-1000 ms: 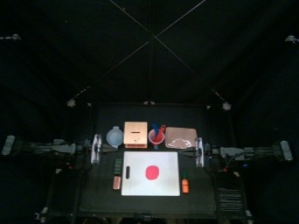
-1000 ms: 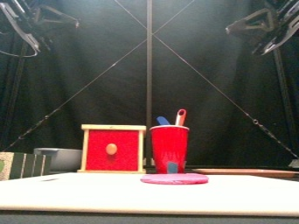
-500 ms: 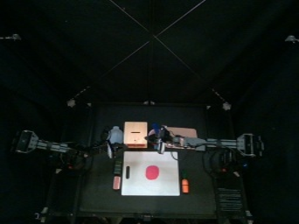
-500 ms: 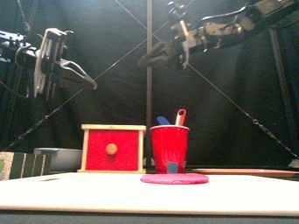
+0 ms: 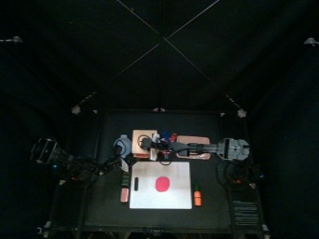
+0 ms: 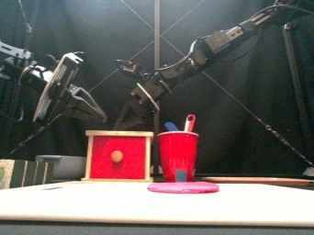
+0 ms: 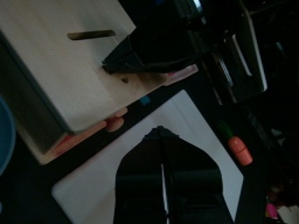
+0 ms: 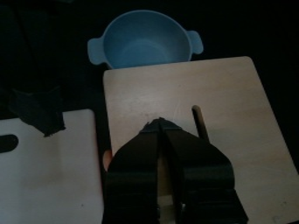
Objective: Get the cutter from the drawer then cut the dough then place the extra dough in the bowl
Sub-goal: Open the drawer
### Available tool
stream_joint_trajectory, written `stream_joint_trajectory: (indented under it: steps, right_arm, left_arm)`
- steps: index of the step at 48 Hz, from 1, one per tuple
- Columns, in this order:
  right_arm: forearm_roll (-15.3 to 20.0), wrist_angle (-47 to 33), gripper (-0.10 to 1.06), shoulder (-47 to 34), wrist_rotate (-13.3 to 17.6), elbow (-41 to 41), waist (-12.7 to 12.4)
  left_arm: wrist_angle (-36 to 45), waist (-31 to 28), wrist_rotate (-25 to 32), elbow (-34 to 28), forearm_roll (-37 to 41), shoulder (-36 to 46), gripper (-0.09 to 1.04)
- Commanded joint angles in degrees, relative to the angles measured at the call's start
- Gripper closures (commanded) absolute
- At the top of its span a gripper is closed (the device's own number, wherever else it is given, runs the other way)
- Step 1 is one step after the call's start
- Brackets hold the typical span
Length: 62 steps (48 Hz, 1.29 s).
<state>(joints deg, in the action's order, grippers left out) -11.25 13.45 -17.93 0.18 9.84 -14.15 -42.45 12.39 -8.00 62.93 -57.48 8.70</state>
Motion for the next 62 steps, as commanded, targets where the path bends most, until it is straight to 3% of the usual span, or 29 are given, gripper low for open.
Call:
stream_joint_trajectory:
  steps: [1, 7, 18, 22, 37, 62]
  right_arm:
    - [-0.18, 1.93, 0.94, 0.53, -0.09, 0.26, -0.35]
    - [-0.18, 2.11, 0.94, 0.88, -0.09, 0.35, -0.35]
    - [-0.18, 2.64, 0.94, 0.97, -0.09, 0.44, -0.18]
    - [-0.44, 2.64, 0.94, 0.97, -0.09, 0.35, -0.18]
    - [-0.53, 2.64, 0.94, 0.97, -0.09, 0.44, -0.09]
    - [-0.53, 2.81, 0.94, 0.97, 0.00, 0.44, 0.09]
  left_arm:
    - [-0.35, 0.18, 0.09, -2.81, -0.35, -2.20, 0.90]
    - [0.35, 0.18, 0.00, -4.48, -2.02, -4.92, 0.70]
    - [1.76, 0.97, -2.55, -6.15, -12.83, -5.89, 0.19]
    - [2.02, 0.97, -3.08, -6.59, -13.97, -6.59, 0.08]
    - [1.93, -1.49, -3.25, -10.11, -14.77, -11.07, 0.07]
    - [1.58, -7.56, -2.99, -10.28, -14.68, -13.97, 0.07]
